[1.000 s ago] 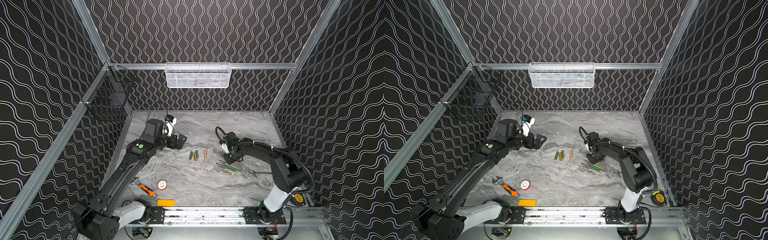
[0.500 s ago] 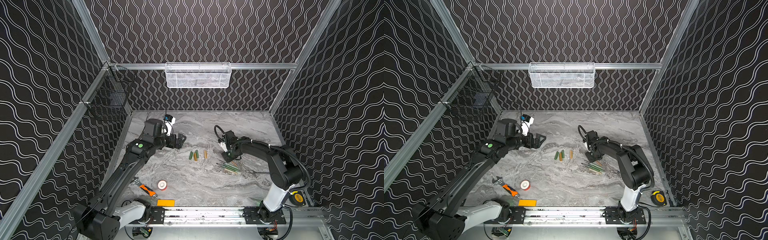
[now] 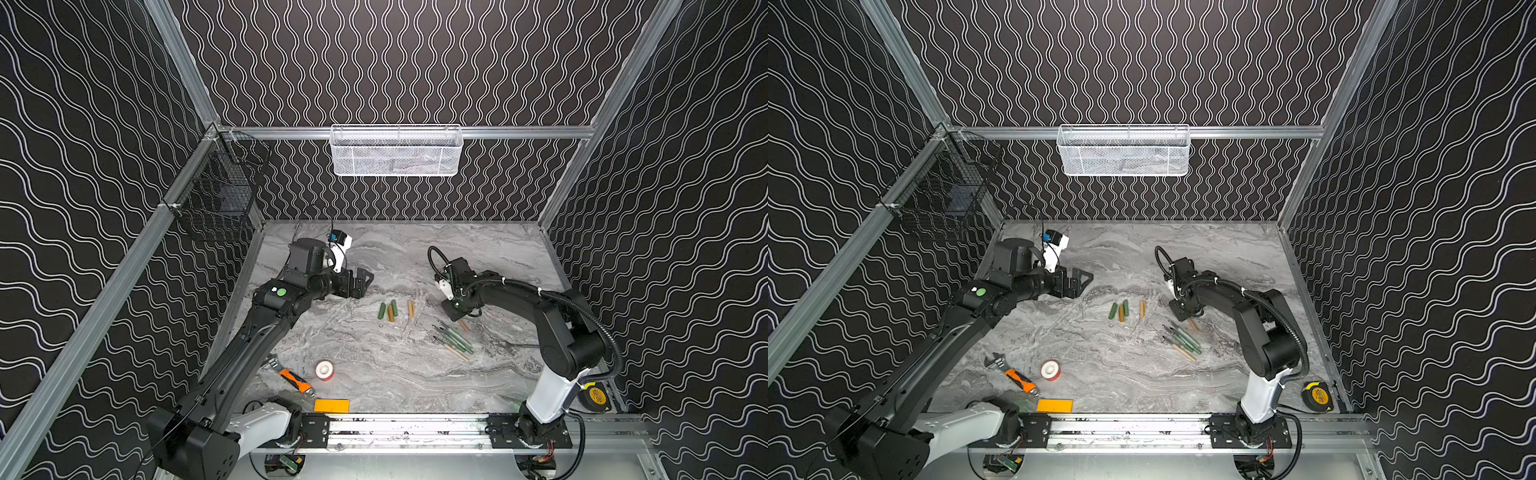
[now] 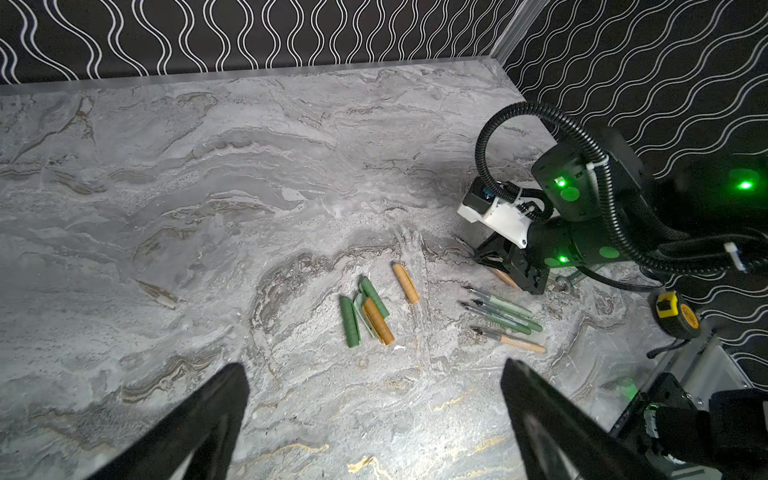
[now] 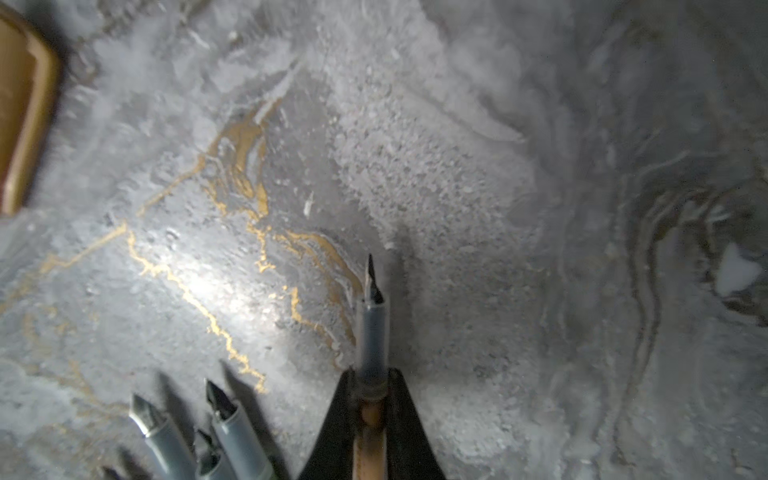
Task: Insert the pens into the pen caps
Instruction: 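Lift the tan pen with the right gripper and pass it to the left gripper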
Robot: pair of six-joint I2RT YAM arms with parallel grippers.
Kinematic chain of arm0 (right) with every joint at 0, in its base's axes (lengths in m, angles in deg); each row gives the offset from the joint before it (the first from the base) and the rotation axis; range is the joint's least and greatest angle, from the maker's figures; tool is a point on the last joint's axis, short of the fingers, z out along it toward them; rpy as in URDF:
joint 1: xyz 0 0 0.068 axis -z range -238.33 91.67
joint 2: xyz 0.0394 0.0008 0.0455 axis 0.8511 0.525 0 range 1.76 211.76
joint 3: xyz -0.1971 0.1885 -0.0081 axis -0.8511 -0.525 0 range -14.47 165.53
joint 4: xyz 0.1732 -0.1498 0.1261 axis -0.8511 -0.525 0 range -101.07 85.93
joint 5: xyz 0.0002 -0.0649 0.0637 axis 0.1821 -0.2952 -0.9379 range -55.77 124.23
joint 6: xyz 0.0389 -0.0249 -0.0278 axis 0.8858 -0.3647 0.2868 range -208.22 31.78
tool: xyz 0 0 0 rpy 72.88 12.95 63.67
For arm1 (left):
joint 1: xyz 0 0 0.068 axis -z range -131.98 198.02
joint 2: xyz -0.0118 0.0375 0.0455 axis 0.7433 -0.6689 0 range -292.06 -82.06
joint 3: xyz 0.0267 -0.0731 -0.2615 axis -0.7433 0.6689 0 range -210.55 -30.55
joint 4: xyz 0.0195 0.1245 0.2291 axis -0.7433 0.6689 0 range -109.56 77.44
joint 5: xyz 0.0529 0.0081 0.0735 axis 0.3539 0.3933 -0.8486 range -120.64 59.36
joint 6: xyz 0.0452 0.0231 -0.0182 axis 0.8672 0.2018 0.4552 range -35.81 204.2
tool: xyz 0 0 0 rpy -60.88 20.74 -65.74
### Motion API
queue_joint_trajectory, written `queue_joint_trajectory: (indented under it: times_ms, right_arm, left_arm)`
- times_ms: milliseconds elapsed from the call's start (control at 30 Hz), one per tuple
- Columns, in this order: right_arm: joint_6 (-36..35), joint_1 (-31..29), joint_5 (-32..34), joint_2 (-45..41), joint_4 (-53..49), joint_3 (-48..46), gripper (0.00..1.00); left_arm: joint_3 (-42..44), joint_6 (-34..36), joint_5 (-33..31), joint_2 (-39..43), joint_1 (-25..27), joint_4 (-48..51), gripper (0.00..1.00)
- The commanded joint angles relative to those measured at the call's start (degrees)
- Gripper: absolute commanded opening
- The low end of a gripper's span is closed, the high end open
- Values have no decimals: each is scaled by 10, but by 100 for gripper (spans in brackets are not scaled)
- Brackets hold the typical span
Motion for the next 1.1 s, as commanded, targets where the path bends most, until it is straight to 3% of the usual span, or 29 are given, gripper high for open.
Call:
queue_joint_trajectory:
  times_ms: [0,233,400,500,700,867,967,1067]
  right_arm:
    - [-13,0,25,-15,24,9,13]
    - [6,-1,5,-64,52,9,12]
    - [65,-1,-73,-123,95,-13,13]
    - [112,-2,-158,-175,154,-52,13]
    - [210,-10,-308,-290,308,-157,13]
    - [326,-17,-410,-382,504,-245,14]
    - [396,-35,-449,-395,613,-270,15]
    - [422,-67,-457,-392,672,-271,15]
  left_arm:
    - [4,3,28,3,-1,-36,99]
    - [46,-40,86,24,6,-90,99]
    - [109,-69,58,64,61,-157,99]
    - [152,-85,51,82,105,-218,99]
    - [245,-110,86,99,148,-354,99]
    - [299,-138,125,111,161,-459,99]
    - [316,-154,169,110,166,-530,99]
    - [322,-160,193,111,168,-567,97]
